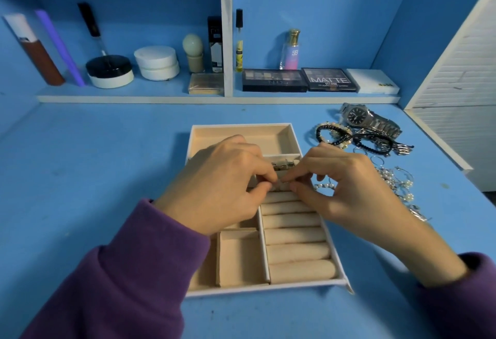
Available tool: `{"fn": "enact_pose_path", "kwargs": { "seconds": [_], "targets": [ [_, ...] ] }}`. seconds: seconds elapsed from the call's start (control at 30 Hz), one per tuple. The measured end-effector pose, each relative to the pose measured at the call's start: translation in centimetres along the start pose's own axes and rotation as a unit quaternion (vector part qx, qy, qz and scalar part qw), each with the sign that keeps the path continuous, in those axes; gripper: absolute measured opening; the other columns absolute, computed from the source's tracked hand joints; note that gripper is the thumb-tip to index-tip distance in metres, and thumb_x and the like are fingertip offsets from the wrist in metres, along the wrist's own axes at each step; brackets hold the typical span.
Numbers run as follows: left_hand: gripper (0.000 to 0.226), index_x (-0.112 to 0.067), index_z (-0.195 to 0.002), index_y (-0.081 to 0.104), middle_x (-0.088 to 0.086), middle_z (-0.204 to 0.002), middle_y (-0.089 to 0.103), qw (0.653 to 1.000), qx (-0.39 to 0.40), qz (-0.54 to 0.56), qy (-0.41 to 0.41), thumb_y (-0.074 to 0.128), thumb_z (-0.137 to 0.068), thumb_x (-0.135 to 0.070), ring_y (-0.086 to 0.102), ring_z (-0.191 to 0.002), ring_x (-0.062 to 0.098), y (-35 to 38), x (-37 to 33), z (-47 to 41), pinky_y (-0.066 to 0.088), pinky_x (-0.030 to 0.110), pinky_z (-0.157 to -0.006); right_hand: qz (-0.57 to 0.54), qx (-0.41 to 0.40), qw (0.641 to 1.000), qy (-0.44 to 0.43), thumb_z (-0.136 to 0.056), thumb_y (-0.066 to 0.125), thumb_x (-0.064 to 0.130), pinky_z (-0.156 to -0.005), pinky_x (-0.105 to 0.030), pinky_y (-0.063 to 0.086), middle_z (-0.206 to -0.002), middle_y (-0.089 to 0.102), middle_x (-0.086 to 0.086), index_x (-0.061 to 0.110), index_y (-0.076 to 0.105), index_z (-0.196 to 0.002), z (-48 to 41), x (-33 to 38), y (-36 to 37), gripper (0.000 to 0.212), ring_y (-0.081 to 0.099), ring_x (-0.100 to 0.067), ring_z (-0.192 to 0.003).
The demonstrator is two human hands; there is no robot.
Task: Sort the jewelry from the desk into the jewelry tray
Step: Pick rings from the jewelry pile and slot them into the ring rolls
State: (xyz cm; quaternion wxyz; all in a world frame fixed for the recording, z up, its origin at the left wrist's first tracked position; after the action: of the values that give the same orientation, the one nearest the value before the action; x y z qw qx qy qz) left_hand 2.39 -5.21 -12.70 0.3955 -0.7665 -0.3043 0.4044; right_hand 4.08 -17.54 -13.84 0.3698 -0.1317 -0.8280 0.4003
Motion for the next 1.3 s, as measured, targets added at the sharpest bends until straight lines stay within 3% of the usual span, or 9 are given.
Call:
{"fn": "enact_pose_path", "kwargs": {
  "seconds": [0.23,0.73,0.9,0.97,1.07,1.13,1.23,1.3],
  "targets": [
    [0.008,-0.027,-0.082,0.072,-0.013,-0.075,0.065,1.000,0.012,0.007,-0.022,0.066,-0.080,-0.022,0.049,-0.079,0.007,0.0,0.3,0.0,0.048,0.032,-0.070,0.026,-0.018,0.999,0.025,-0.074,0.064,0.018,-0.068,-0.009,0.034,-0.073,0.061,0.004,0.019,0.070,-0.078,0.1,-0.5,-0.1,0.007,0.048,-0.009,-0.074],
    [0.009,-0.024,-0.082,0.071,-0.012,-0.076,0.058,0.999,0.033,-0.017,-0.028,0.062,-0.081,-0.021,0.045,-0.082,0.006,0.3,0.0,0.0,0.048,0.036,-0.076,0.007,-0.007,0.998,0.059,-0.070,0.065,0.023,-0.067,-0.008,0.036,-0.073,0.058,0.008,0.021,0.072,-0.072,0.0,-0.8,0.4,0.008,0.049,-0.003,-0.073],
    [0.009,-0.027,-0.080,0.072,-0.011,-0.076,0.064,0.999,0.031,-0.004,-0.035,0.064,-0.079,-0.024,0.046,-0.081,0.007,0.5,0.4,-0.1,0.048,0.036,-0.075,-0.047,0.018,0.996,0.074,-0.073,0.070,0.018,-0.065,-0.014,0.040,-0.076,0.061,0.005,0.021,0.073,-0.077,0.0,-1.0,0.2,0.006,0.052,-0.007,-0.074],
    [0.008,-0.029,-0.081,0.073,-0.014,-0.075,0.065,0.999,0.030,0.009,-0.038,0.066,-0.078,-0.026,0.047,-0.078,0.004,0.4,0.7,-0.1,0.047,0.028,-0.072,-0.086,0.019,0.992,0.093,-0.076,0.073,0.011,-0.065,-0.018,0.043,-0.077,0.064,0.005,0.021,0.073,-0.080,0.0,-1.4,-0.2,0.012,0.056,-0.010,-0.075],
    [0.009,-0.029,-0.085,0.073,-0.019,-0.072,0.063,0.998,0.023,0.031,-0.052,0.067,-0.078,-0.029,0.050,-0.077,0.002,0.1,1.0,-0.3,0.036,0.009,-0.066,-0.119,-0.032,0.985,0.124,-0.079,0.069,0.008,-0.067,-0.024,0.046,-0.076,0.066,0.004,0.022,0.072,-0.081,0.1,-2.5,-1.7,0.015,0.058,-0.010,-0.074],
    [0.008,-0.029,-0.083,0.073,-0.022,-0.068,0.060,0.996,-0.004,0.056,-0.063,0.067,-0.078,-0.026,0.052,-0.076,0.001,-0.4,0.8,-0.7,0.034,0.004,-0.065,-0.121,-0.083,0.978,0.149,-0.081,0.068,0.010,-0.068,-0.026,0.045,-0.076,0.067,0.001,0.023,0.072,-0.082,0.2,-3.6,-3.3,0.013,0.058,-0.013,-0.072],
    [0.007,-0.027,-0.080,0.073,-0.025,-0.066,0.057,0.995,-0.034,0.071,-0.063,0.068,-0.078,-0.024,0.052,-0.077,-0.007,-1.1,-0.4,-2.1,0.032,-0.001,-0.067,-0.082,-0.151,0.966,0.194,-0.082,0.066,0.010,-0.059,-0.015,0.043,-0.079,0.069,-0.003,0.020,0.072,-0.083,0.9,-6.1,-5.8,0.012,0.057,-0.013,-0.066],
    [0.008,-0.026,-0.083,0.073,-0.022,-0.069,0.060,0.996,-0.011,0.071,-0.049,0.066,-0.080,-0.024,0.053,-0.077,-0.007,-0.9,-1.7,-3.4,0.033,-0.001,-0.067,-0.016,-0.176,0.961,0.211,-0.081,0.065,0.007,-0.059,-0.009,0.041,-0.077,0.069,-0.001,0.019,0.071,-0.082,1.5,-7.4,-7.1,0.014,0.055,-0.007,-0.063]
  ]
}}
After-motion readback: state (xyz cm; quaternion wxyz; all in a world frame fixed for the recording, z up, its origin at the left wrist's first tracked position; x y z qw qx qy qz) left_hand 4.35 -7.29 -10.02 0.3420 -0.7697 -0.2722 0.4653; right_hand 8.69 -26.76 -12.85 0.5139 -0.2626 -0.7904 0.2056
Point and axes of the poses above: each hand's wrist, its own z-axis away from the middle knuckle, its own y-axis out of the palm, x = y × z, the point moved 7 cm from there along -z, towards the middle knuckle
